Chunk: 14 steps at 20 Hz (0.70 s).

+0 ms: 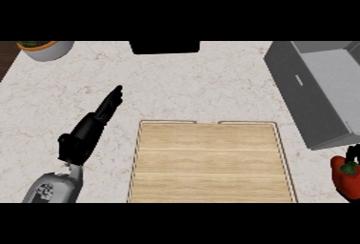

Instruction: Pick the bell pepper from the tray and place it in the cardboard box

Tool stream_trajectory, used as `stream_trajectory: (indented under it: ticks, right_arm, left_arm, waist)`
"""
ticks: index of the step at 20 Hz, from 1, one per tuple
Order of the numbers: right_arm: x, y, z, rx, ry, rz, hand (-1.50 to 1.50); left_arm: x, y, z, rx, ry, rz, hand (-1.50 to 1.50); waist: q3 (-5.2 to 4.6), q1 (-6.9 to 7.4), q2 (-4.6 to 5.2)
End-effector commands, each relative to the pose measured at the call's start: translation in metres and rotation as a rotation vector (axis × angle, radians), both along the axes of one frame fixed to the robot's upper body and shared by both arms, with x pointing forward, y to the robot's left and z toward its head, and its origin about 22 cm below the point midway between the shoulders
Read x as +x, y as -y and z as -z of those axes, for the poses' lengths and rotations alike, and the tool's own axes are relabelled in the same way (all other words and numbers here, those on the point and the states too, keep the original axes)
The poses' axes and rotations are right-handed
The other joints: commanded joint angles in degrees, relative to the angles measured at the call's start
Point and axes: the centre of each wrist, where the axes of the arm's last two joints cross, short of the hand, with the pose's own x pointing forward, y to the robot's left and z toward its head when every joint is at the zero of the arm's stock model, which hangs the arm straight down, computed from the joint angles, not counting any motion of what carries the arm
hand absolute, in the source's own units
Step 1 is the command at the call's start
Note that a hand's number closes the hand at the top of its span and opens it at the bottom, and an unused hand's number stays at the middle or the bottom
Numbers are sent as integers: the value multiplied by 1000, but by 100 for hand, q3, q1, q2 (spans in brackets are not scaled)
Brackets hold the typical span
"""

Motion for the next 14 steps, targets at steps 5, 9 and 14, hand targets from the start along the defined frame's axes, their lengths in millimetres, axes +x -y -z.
stream_trajectory:
  ticks: [5, 9, 14]
  right_arm:
    - [-23, 54, -66, 223, 117, -58, 150]
    - [-39, 80, -90, 323, 102, 3, 150]
    - [-30, 110, -135, 338, 148, 121, 150]
  left_arm:
    - [-6, -1, -20, 23, 3, 0, 0]
    - [-8, 10, 9, 9, -1, 8, 0]
    - [5, 27, -1, 4, 29, 39, 0]
  waist:
    - [-8, -6, -35]
    - [-14, 42, 4]
    - [-12, 207, 45]
